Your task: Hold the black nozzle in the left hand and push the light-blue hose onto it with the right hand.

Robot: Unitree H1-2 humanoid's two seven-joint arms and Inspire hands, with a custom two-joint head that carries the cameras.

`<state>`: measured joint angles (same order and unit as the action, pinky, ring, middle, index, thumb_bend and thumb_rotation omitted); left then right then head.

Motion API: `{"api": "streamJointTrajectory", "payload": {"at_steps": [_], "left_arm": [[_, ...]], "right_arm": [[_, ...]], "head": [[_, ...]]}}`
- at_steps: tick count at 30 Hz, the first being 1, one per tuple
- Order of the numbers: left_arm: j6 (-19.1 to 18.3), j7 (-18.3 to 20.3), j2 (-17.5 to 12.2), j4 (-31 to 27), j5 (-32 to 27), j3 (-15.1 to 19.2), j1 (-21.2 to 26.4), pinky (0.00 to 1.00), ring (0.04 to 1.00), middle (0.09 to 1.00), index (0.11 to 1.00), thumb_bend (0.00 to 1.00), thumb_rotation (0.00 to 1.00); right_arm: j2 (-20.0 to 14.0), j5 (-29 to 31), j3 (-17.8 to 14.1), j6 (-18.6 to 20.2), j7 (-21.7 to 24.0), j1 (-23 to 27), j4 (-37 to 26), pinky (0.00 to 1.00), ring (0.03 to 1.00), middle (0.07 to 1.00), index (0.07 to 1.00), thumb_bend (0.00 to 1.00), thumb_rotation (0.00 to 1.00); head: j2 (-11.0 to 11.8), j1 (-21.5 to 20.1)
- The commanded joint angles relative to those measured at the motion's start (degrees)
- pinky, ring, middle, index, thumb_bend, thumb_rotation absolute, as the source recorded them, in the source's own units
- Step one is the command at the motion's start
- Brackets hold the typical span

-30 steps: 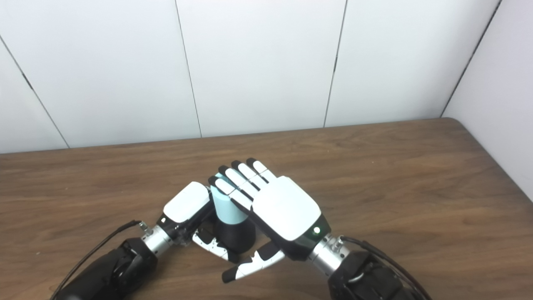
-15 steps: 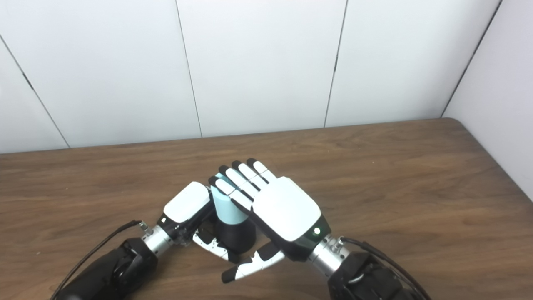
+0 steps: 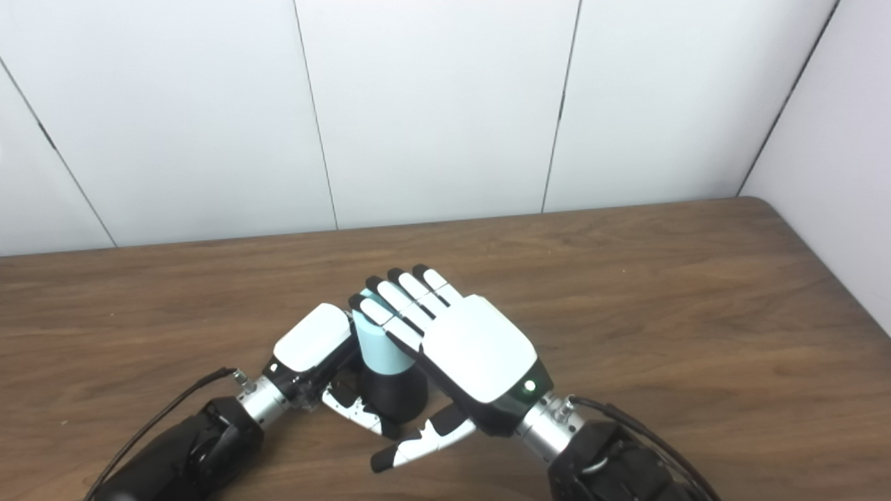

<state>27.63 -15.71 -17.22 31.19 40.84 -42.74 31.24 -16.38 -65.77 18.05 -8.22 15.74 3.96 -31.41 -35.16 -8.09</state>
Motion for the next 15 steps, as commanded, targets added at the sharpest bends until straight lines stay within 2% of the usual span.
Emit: {"api": "streamJointTrajectory", "payload": {"at_steps": [1, 15], "left_arm": [[-0.9, 9.3, 1.0, 10.0, 4.2, -8.0, -13.4, 0.18, 0.225, 0.472, 0.488, 0.52, 0.00], [-1.2, 9.9, 0.9, 9.1, 4.0, -7.6, -13.7, 0.19, 0.234, 0.472, 0.489, 0.52, 0.00]], "right_arm": [[-2.0, -1.8, 2.6, -0.1, 7.1, -3.0, 4.4, 1.00, 0.981, 0.984, 0.939, 0.88, 0.90], [-2.4, -1.3, 3.4, 0.2, 7.7, -3.0, 4.4, 0.99, 0.974, 0.979, 0.932, 0.88, 0.90]], "head": [[0.0, 0.0], [0.0, -0.1]]}}
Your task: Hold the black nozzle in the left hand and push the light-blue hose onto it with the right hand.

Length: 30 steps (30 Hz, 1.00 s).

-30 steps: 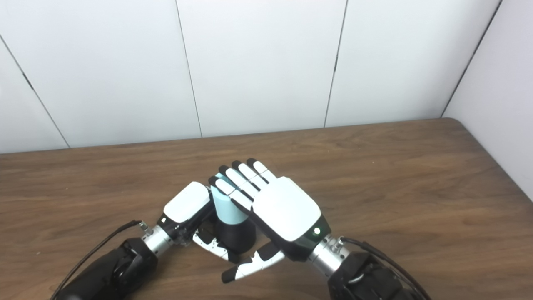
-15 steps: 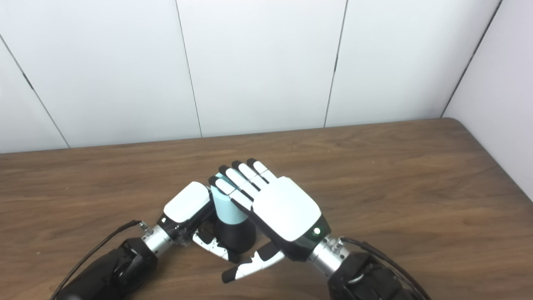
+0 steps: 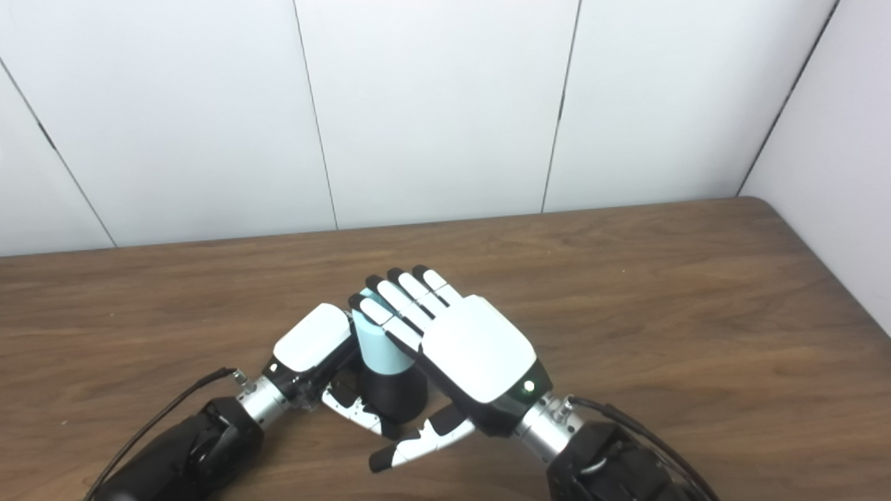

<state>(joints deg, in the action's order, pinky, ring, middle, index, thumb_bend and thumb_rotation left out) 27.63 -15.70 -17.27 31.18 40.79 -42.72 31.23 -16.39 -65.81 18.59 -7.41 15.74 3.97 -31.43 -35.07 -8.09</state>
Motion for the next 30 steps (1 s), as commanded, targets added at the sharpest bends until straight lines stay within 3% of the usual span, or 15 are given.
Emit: {"api": "streamJointTrajectory", "payload": {"at_steps": [1, 22, 30], "left_arm": [[-1.2, 10.0, 0.9, 9.1, 4.2, -7.7, -13.7, 0.19, 0.239, 0.473, 0.488, 0.52, 0.00], [-0.9, 9.3, 1.0, 9.6, 4.4, -8.0, -13.5, 0.20, 0.244, 0.473, 0.488, 0.52, 0.00], [-1.4, 11.2, 1.0, 9.3, 4.0, -7.9, -13.4, 0.24, 0.286, 0.474, 0.489, 0.52, 0.00]], "right_arm": [[-2.4, -1.1, 3.0, -0.7, 7.7, -3.0, 4.5, 1.00, 0.973, 0.979, 0.933, 0.88, 0.90], [-3.0, -3.4, 4.3, -1.3, 8.2, -2.9, 4.4, 1.00, 0.996, 0.994, 0.936, 0.88, 0.92], [-3.2, -5.4, 4.6, -1.8, 6.9, -2.9, 4.8, 1.00, 1.000, 1.000, 0.944, 0.87, 0.90]], "head": [[0.0, -0.1], [-0.1, 0.1], [0.0, 0.0]]}}
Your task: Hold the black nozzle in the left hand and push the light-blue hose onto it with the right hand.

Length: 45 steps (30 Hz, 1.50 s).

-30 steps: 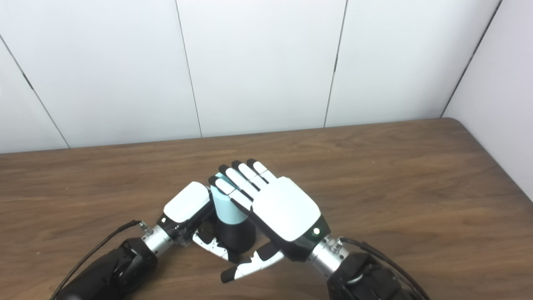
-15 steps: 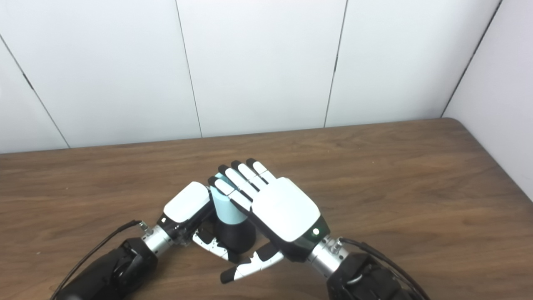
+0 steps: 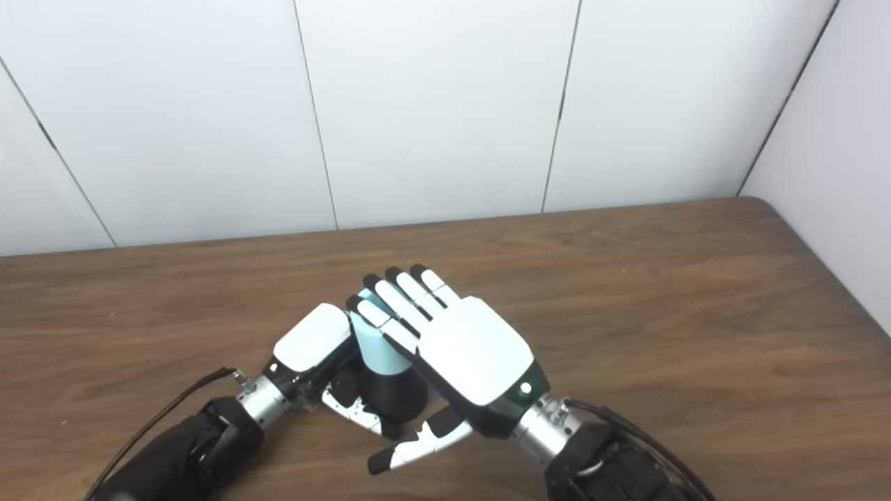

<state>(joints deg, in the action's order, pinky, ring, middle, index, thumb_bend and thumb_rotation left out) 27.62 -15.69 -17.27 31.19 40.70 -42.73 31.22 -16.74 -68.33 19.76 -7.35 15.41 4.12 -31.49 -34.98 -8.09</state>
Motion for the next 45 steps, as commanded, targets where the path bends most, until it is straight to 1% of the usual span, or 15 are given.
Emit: {"api": "streamJointTrajectory", "payload": {"at_steps": [1, 5, 8, 9, 12, 13, 17, 20, 29, 31, 32, 39, 41, 45], "left_arm": [[-1.3, 11.4, 1.0, 9.3, 3.8, -7.8, -13.4, 0.24, 0.287, 0.474, 0.489, 0.52, 0.00], [-0.8, 11.9, 1.0, 9.9, 2.4, -8.3, -13.1, 0.24, 0.280, 0.474, 0.489, 0.52, 0.00], [-0.8, 13.1, 0.8, 9.6, 2.1, -8.8, -12.8, 0.28, 0.314, 0.475, 0.488, 0.52, 0.00], [-0.8, 13.7, 0.7, 9.4, 1.8, -8.7, -12.8, 0.29, 0.324, 0.476, 0.488, 0.52, 0.00], [-0.8, 14.7, 0.6, 9.1, 1.3, -8.7, -12.8, 0.26, 0.296, 0.474, 0.488, 0.52, 0.00], [-0.8, 14.7, 0.6, 9.1, 1.3, -8.9, -12.8, 0.28, 0.314, 0.475, 0.489, 0.52, 0.00], [-0.8, 14.6, 0.5, 9.1, 1.2, -9.2, -12.6, 0.28, 0.318, 0.476, 0.488, 0.52, 0.00], [-1.6, 15.9, 0.5, 8.7, 1.2, -8.9, -12.7, 0.27, 0.312, 0.475, 0.489, 0.52, 0.00], [-1.0, 15.0, 0.6, 9.5, 1.1, -9.1, -12.6, 0.26, 0.295, 0.475, 0.489, 0.52, 0.00], [-1.3, 15.6, 0.6, 9.4, 0.9, -9.0, -12.6, 0.27, 0.305, 0.475, 0.489, 0.52, 0.00], [-1.5, 15.8, 0.6, 9.3, 0.9, -8.9, -12.6, 0.26, 0.293, 0.474, 0.489, 0.52, 0.00], [-0.8, 14.9, 0.7, 10.0, 0.6, -9.4, -12.2, 0.24, 0.269, 0.473, 0.488, 0.52, 0.00], [-1.1, 15.0, 0.7, 10.1, 1.3, -9.5, -12.1, 0.26, 0.289, 0.473, 0.488, 0.52, 0.00], [-1.0, 15.3, 0.7, 9.9, 1.1, -9.5, -12.0, 0.25, 0.281, 0.473, 0.487, 0.52, 0.00]], "right_arm": [[-2.9, -2.9, 3.4, -1.9, 7.1, -3.1, 4.9, 1.00, 1.000, 1.000, 0.945, 0.87, 0.90], [-2.9, -2.5, 3.3, -1.8, 6.6, -3.1, 5.3, 1.00, 1.000, 1.000, 0.950, 0.87, 0.88], [-2.9, -2.4, 3.3, -1.6, 6.3, -3.2, 5.4, 1.00, 1.000, 1.000, 0.952, 0.87, 0.88], [-2.8, -2.4, 3.3, -1.4, 6.8, -3.3, 5.3, 1.00, 1.000, 1.000, 0.951, 0.87, 0.88], [-2.7, -2.2, 3.3, -0.8, 8.1, -3.3, 4.9, 1.00, 1.000, 1.000, 0.970, 0.87, 0.89], [-2.7, -2.0, 3.2, -0.7, 8.4, -3.4, 4.8, 1.00, 1.000, 1.000, 0.968, 0.87, 0.89], [-2.6, -1.8, 3.2, -0.5, 8.6, -3.4, 4.8, 1.00, 1.000, 1.000, 0.964, 0.87, 0.89], [-2.6, -2.3, 3.3, -0.4, 9.1, -3.3, 4.7, 1.00, 1.000, 1.000, 0.967, 0.87, 0.89], [-2.8, -1.5, 3.0, -0.4, 8.6, -3.6, 4.7, 1.00, 1.000, 1.000, 0.953, 0.88, 0.89], [-2.8, -1.5, 3.0, -0.4, 8.6, -3.8, 4.5, 1.00, 1.000, 1.000, 0.954, 0.88, 0.89], [-2.8, -1.4, 3.0, -0.4, 8.6, -3.9, 4.4, 1.00, 1.000, 1.000, 0.953, 0.88, 0.89], [-2.8, -0.2, 2.8, 0.2, 9.5, -4.3, 4.0, 1.00, 1.000, 1.000, 0.956, 0.88, 0.90], [-2.9, 0.5, 2.7, 0.4, 9.7, -4.5, 4.0, 1.00, 1.000, 1.000, 0.956, 0.88, 0.88], [-3.1, 1.0, 2.7, 0.8, 10.4, -4.8, 3.7, 1.00, 1.000, 1.000, 0.956, 0.88, 0.88]], "head": [[-0.1, 0.0], [0.0, 0.0], [0.0, 0.0], [0.0, 0.0], [0.0, 0.0], [0.0, 0.0], [0.0, -0.1], [0.0, -0.1], [0.1, -0.2], [0.1, -0.2], [0.1, -0.2], [0.2, -0.5], [0.2, -0.5], [0.4, -0.5]]}}
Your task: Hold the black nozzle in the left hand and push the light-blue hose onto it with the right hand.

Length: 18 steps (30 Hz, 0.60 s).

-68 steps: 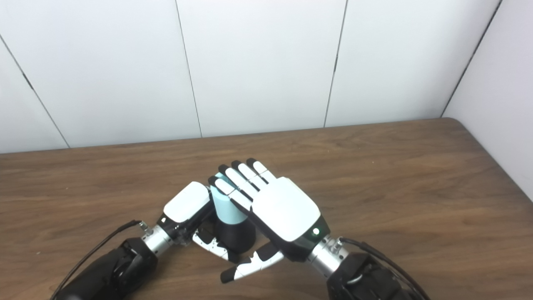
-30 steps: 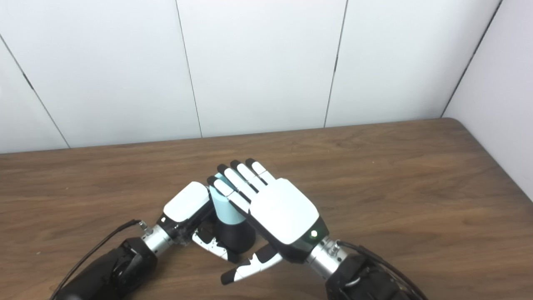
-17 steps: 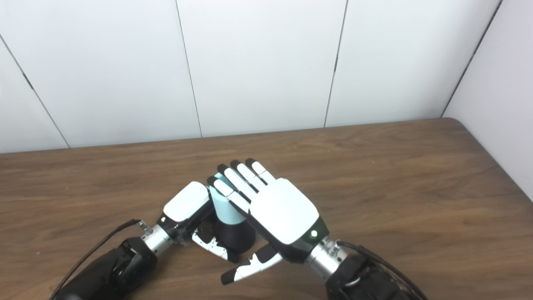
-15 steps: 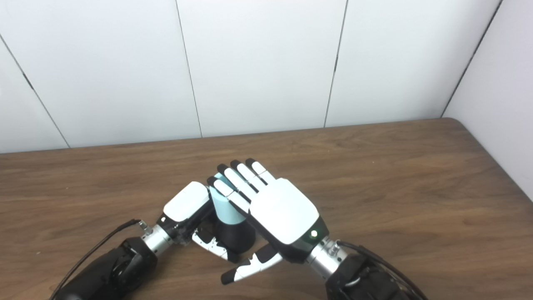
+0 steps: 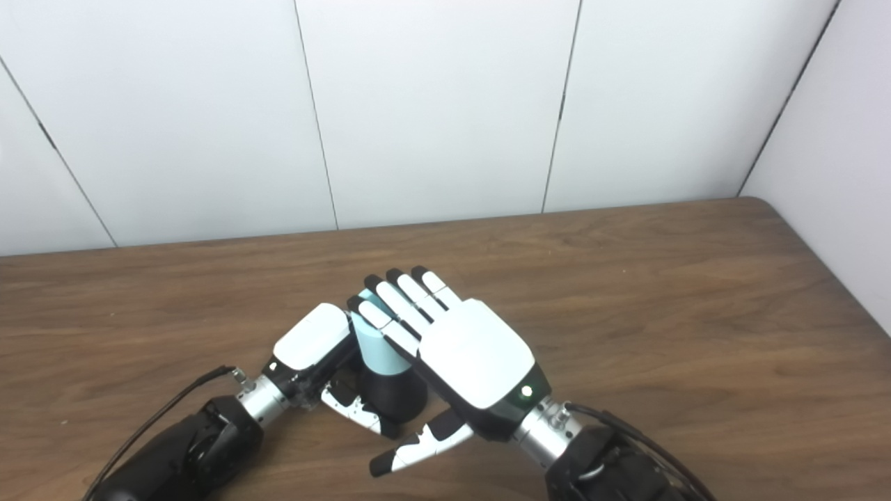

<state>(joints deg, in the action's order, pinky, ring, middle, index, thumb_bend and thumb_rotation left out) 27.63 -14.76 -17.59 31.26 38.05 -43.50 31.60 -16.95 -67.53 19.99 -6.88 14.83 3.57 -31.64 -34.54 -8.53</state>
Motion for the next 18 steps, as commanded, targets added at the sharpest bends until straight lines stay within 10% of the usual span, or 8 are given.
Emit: {"api": "streamJointTrajectory", "payload": {"at_steps": [1, 18], "left_arm": [[-1.0, 14.4, 1.0, 9.9, 3.7, -8.7, -12.4, 0.25, 0.284, 0.473, 0.487, 0.52, 0.00], [-1.2, 14.7, 1.2, 10.8, 4.2, -9.0, -12.1, 0.28, 0.320, 0.476, 0.490, 0.52, 0.00]], "right_arm": [[-2.9, 0.4, 2.4, 0.4, 11.0, -4.3, 3.7, 1.00, 1.000, 1.000, 0.955, 0.88, 0.88], [-3.4, 0.0, 2.4, 0.9, 11.9, -5.3, 1.9, 1.00, 0.999, 1.000, 0.950, 0.88, 0.88]], "head": [[-0.1, -0.1], [-0.2, -0.2]]}}
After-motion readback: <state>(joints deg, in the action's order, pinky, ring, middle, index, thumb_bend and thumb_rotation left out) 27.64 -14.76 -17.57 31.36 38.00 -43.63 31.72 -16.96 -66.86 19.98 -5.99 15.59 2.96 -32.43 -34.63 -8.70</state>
